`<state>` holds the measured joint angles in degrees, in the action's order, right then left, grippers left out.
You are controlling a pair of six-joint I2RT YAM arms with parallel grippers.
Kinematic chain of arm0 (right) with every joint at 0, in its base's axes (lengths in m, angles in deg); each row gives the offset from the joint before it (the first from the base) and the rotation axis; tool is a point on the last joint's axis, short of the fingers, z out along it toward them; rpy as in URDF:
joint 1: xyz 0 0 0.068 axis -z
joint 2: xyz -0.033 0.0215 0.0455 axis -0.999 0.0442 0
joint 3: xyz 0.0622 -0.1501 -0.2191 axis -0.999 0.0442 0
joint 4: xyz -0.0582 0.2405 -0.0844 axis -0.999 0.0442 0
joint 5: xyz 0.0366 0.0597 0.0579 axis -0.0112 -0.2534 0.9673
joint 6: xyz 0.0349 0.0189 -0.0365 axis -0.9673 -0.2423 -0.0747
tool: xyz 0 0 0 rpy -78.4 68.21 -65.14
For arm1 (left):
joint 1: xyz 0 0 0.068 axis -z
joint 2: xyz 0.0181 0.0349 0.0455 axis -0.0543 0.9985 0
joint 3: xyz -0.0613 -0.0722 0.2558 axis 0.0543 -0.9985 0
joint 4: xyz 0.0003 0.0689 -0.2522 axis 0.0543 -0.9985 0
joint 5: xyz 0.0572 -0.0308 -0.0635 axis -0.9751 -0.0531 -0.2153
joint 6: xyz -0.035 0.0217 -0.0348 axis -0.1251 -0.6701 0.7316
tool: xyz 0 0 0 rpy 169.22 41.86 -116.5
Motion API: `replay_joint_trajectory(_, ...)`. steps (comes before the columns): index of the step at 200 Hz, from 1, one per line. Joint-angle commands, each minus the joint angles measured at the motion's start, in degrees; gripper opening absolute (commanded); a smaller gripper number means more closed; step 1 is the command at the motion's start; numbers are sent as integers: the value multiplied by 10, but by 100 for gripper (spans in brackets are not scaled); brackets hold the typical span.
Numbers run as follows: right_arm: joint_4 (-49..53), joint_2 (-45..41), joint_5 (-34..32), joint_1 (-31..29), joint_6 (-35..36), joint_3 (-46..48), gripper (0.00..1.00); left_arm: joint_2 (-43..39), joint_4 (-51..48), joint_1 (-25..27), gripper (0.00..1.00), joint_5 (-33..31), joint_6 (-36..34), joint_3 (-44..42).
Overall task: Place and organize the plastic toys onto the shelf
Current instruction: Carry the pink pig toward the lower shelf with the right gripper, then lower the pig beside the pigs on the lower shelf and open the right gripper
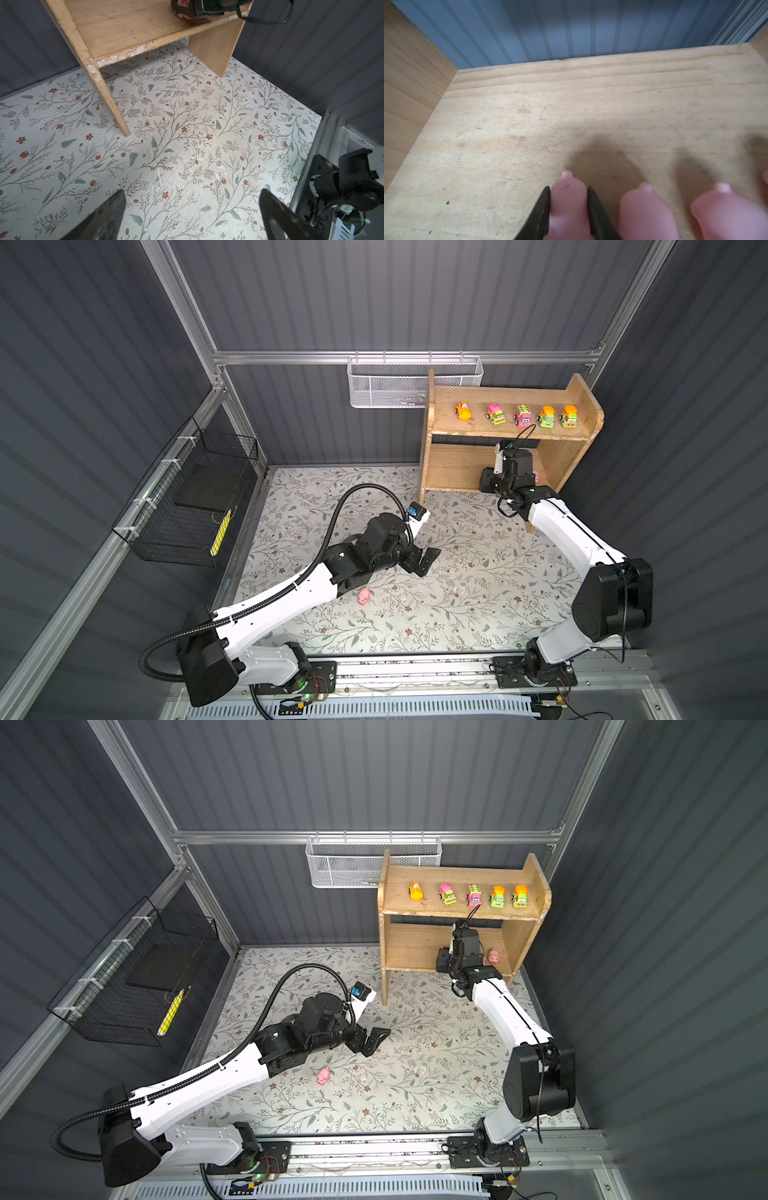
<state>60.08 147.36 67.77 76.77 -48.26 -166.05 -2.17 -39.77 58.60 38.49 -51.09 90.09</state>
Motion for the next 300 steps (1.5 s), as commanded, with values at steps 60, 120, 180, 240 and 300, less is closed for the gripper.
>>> replay_joint_trajectory(60,8,-2,2,3,-1,-18,43,-6,-7,-2,100,-10,-16,17)
replay_joint_trajectory(120,5,-16,9,3,-6,-17,49,-17,-11,-2,100,-14,-14,15)
replay_joint_trajectory(180,5,-45,18,3,-21,-6,58,-43,-27,-2,100,-18,-9,5)
replay_joint_trajectory(240,9,-78,32,1,-37,20,61,-100,-41,-1,100,-32,11,-30)
replay_joint_trajectory(300,19,-150,25,-21,-59,88,62,-168,-83,-2,100,-70,39,-74)
